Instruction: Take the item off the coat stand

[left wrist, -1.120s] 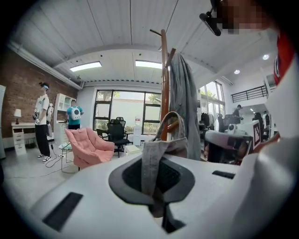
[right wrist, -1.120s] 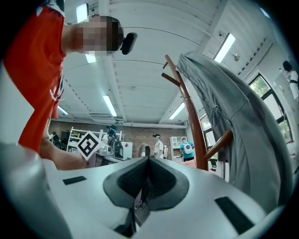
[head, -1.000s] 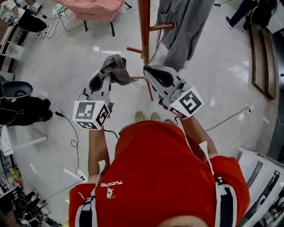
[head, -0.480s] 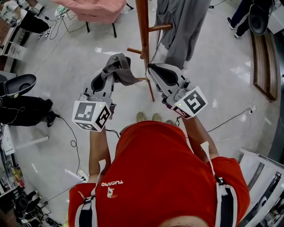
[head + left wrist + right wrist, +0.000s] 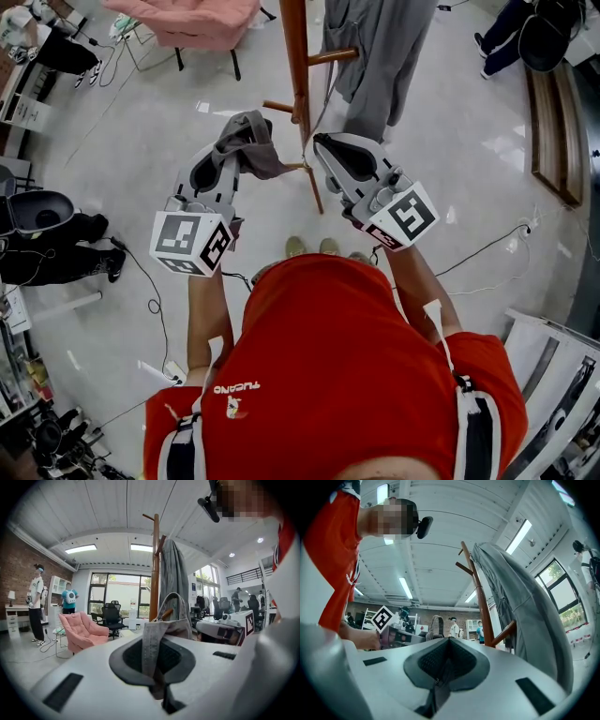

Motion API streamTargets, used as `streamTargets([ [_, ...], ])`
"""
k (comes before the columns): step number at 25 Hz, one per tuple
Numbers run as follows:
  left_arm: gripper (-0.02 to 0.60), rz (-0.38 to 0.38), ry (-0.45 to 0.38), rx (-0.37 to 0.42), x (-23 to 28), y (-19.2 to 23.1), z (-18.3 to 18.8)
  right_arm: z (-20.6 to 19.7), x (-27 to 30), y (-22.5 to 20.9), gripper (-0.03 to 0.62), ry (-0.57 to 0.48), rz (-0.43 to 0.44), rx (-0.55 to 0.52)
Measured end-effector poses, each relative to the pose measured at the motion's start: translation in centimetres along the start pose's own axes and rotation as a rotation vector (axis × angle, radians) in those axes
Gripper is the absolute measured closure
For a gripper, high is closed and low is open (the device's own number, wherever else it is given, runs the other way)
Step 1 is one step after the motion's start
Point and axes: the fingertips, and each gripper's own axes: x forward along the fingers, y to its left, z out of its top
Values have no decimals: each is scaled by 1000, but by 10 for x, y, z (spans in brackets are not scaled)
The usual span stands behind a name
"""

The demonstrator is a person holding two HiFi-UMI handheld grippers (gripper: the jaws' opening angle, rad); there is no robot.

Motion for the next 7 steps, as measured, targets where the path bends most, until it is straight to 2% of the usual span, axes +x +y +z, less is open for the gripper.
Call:
streamTargets([
  [7, 569, -11, 2, -1, 2, -3, -1, -1, -3, -1, 571, 5, -8, 0],
])
